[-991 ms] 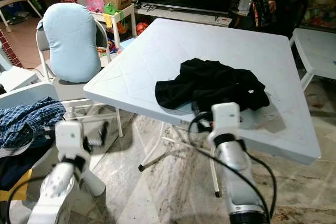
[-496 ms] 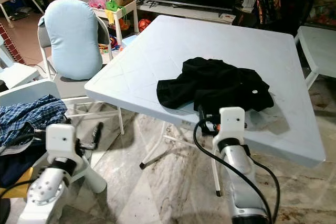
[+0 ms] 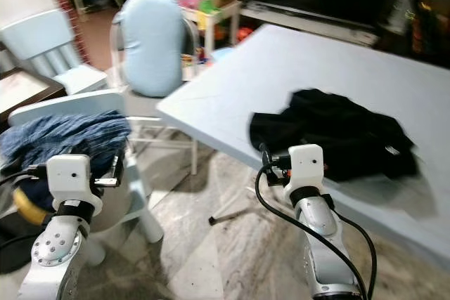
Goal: Hang hanger
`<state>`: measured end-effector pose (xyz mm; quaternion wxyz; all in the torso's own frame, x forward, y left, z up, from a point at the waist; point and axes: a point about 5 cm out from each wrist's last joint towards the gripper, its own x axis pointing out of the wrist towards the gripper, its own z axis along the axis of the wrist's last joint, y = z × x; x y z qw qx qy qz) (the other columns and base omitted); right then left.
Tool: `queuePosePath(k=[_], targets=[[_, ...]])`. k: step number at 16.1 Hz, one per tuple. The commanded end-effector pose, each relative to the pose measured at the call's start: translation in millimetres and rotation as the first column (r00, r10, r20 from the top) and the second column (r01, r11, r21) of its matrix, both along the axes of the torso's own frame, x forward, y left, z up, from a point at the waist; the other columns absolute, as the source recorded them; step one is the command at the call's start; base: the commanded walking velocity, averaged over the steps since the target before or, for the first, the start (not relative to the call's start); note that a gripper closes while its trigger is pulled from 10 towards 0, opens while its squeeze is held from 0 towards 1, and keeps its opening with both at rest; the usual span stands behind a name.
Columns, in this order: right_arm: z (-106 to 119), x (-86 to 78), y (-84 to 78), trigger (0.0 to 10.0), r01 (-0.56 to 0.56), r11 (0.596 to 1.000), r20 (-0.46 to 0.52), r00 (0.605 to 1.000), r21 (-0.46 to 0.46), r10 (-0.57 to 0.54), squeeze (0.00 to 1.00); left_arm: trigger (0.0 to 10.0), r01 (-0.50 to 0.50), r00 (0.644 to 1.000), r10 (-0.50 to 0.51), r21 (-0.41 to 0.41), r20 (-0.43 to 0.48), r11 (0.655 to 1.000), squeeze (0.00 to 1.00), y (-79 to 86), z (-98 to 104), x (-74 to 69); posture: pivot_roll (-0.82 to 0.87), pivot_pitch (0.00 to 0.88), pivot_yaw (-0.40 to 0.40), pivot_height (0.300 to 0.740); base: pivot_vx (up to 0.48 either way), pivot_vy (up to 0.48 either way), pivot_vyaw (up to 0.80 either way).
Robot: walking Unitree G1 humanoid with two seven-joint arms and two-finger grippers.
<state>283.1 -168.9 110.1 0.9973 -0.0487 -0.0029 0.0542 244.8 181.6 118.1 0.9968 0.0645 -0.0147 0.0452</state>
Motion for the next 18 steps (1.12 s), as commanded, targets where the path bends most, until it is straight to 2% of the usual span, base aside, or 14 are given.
queuePosePath(k=[1, 8, 11, 18], targets=[[6, 0.1, 1.0, 10.0, -0.013, 1.000, 0.017, 1.000, -0.005, 0.013, 0.00, 10.0, -0.030, 0.999, 0.030, 0.022, 0.012, 0.999, 0.00, 3.2, 5, 0.6, 0.05, 0.000, -0.041, 0.740, 0.000, 0.000, 0.80], [6, -4.3, 15.8, 10.0, -0.072, 0.997, 0.015, 0.997, -0.008, 0.072, 0.00, 10.0, -0.055, 0.998, 0.055, 0.002, 0.011, 0.998, 0.00, 4.4, 9, 3.6, 0.06, 0.000, -0.039, 0.740, 0.000, 0.000, 0.80], [7, -3.8, 16.0, 10.0, -0.075, 0.997, 0.017, 0.997, -0.007, 0.075, 0.00, 10.0, -0.064, 0.998, 0.064, -0.020, 0.012, 0.998, 0.00, 4.4, 10, 3.8, 0.05, 0.000, -0.039, 0.740, 0.000, 0.000, 0.74], [9, -3.4, 14.0, 10.0, -0.064, 0.998, 0.016, 0.998, -0.007, 0.064, 0.00, 10.0, -0.034, 0.999, 0.035, -0.046, 0.022, 0.998, 0.00, 0.7, 12, 4.4, 0.05, 0.000, -0.042, 0.740, 0.297, 0.000, 0.00]])
